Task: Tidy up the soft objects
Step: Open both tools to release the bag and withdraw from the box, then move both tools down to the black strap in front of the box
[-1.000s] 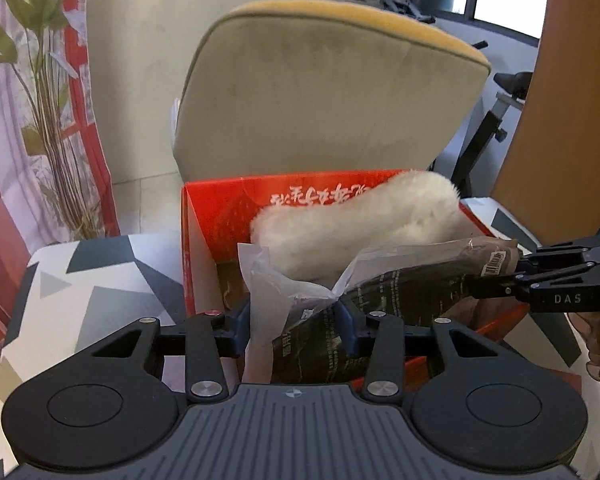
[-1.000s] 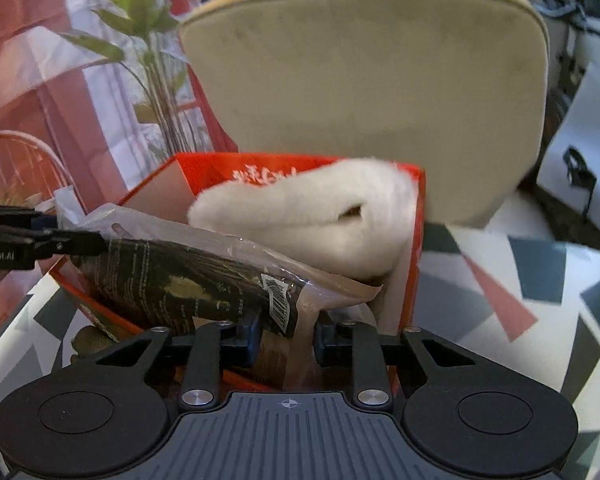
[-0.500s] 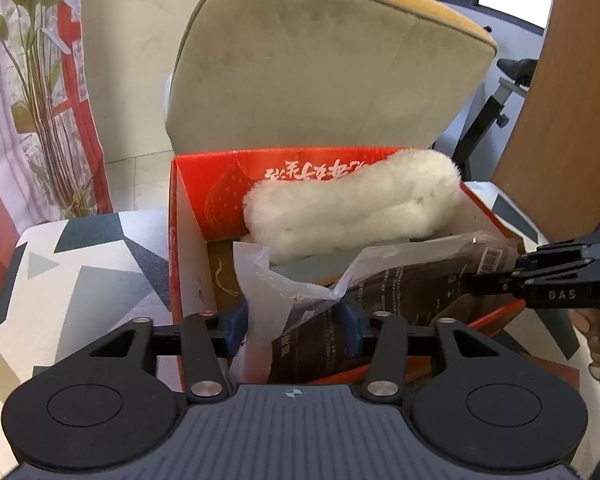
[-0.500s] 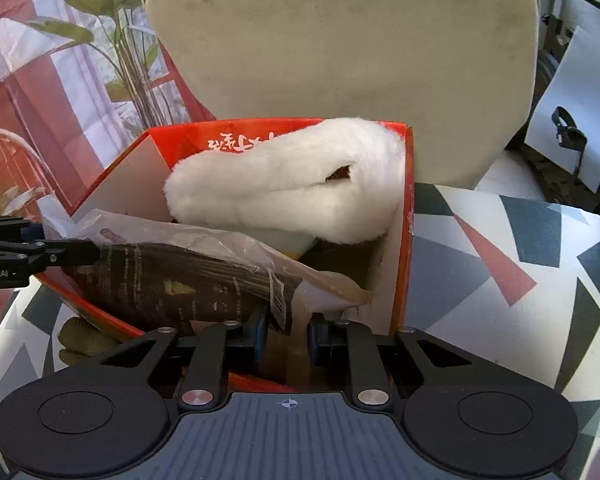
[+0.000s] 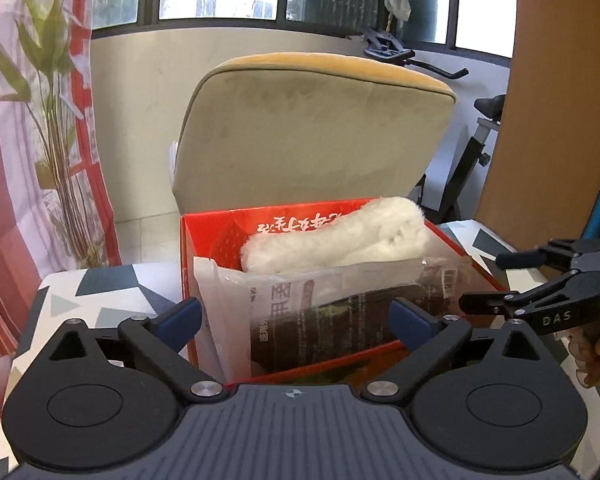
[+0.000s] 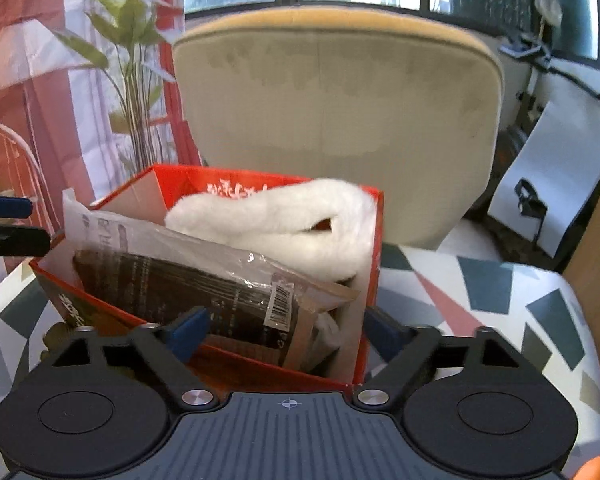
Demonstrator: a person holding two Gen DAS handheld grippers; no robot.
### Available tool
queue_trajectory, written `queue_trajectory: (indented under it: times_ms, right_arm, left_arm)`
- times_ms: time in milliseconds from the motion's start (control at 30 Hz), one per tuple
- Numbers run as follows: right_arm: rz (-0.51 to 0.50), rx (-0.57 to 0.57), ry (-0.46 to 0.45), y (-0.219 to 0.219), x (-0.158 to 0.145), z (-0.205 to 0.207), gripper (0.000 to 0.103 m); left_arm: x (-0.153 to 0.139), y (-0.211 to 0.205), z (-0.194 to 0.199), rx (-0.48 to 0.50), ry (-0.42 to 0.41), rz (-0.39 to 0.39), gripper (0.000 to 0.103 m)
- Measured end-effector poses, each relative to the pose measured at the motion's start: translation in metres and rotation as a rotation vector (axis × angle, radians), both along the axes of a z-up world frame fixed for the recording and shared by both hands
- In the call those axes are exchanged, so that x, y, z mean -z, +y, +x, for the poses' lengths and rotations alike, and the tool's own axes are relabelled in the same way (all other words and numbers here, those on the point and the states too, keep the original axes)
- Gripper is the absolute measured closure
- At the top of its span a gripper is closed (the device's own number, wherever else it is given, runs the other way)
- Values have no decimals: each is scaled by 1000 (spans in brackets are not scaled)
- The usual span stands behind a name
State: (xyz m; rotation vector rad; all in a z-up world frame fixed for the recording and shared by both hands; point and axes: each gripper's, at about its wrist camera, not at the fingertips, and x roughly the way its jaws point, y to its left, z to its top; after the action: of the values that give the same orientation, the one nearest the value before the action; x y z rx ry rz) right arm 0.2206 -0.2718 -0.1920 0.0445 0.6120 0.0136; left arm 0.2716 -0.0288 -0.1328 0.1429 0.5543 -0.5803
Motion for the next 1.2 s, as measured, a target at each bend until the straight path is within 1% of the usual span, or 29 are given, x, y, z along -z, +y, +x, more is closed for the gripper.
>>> queue_trajectory:
  times_ms: [133,367,567,667,767,867,967,1100,1200]
  right_arm:
    - [-7,3,-42,6,-3,-14,1]
    - [17,30,-80,9,-4,-31,1]
    - [44,62,-134,11,-4,-49,1]
    - [59,80,-162,13,0,-61,0]
    - [70,101,-186,15,7,-72,1]
    - [65,148,-210,21,15,-86,0]
    - [72,143,-217,28,28,-98,0]
    - [68,108,-193,42,53,-111,1]
    - [83,115,-170,50,68,-112,1]
  left_arm:
    - [2,1,-8,-23,7,-12,0]
    - [3,8,-24,-74,6,-32,0]
    - [2,16,-37,-106,6,-50,0]
    - [7,21,-46,-122,4,-59,0]
    - [16,24,-55,-130,11,-59,0]
    - [27,25,-66,-136,5,-47,0]
    - [40,27,-75,-128,13,-34,0]
    - [61,31,-79,-115,55,-29,0]
    - [71,36,-79,-144,90,-50,0]
